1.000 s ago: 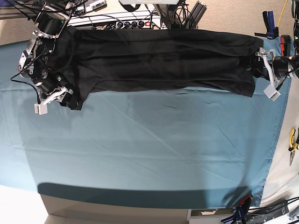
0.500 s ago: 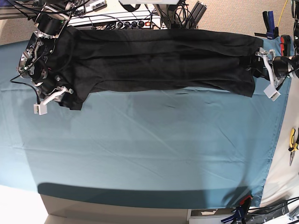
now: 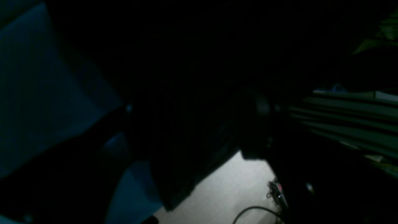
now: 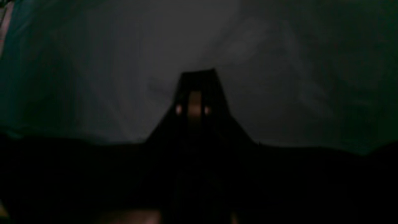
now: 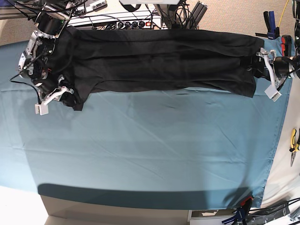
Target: Fold the T-shirt properly
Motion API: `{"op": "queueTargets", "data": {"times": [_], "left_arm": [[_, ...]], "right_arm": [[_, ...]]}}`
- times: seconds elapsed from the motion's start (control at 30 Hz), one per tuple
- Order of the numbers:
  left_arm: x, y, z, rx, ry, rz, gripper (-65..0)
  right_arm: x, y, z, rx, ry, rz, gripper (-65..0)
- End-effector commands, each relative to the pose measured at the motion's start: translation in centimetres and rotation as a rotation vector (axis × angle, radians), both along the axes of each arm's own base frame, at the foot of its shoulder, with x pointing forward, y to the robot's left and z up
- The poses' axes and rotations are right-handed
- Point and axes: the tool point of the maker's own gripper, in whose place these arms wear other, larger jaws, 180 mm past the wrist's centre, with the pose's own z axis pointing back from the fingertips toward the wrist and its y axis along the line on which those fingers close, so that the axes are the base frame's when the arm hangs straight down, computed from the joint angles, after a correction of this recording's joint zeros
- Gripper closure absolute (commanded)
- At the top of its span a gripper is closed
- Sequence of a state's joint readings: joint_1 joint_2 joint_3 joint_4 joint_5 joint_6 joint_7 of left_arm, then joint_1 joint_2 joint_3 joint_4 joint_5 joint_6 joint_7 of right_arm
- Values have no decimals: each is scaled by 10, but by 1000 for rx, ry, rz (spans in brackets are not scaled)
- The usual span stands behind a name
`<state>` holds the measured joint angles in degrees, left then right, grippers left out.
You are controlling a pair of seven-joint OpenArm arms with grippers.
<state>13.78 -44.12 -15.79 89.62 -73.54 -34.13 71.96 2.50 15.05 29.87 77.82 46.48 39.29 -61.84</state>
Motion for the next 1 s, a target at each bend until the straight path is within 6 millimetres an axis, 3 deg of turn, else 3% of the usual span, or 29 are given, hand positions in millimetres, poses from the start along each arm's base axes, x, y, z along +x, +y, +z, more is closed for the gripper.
{"op": "queueTargets", "data": {"times": [0.0, 0.27, 0.6, 0.97], "left_arm": [[7, 4, 11, 3, -34, -6, -386], [7, 5, 9, 17, -32, -7, -386], [8, 5, 9, 14, -37, -4, -386], [8, 5, 10, 14, -38, -3, -386]], "right_arm": [[11, -2, 28, -12, -88, 16, 0], [-10, 14, 71, -173, -176, 114, 0], [-68, 39, 70, -249, -138, 210, 0], [-117, 66, 82, -327, -118, 319, 0]]}}
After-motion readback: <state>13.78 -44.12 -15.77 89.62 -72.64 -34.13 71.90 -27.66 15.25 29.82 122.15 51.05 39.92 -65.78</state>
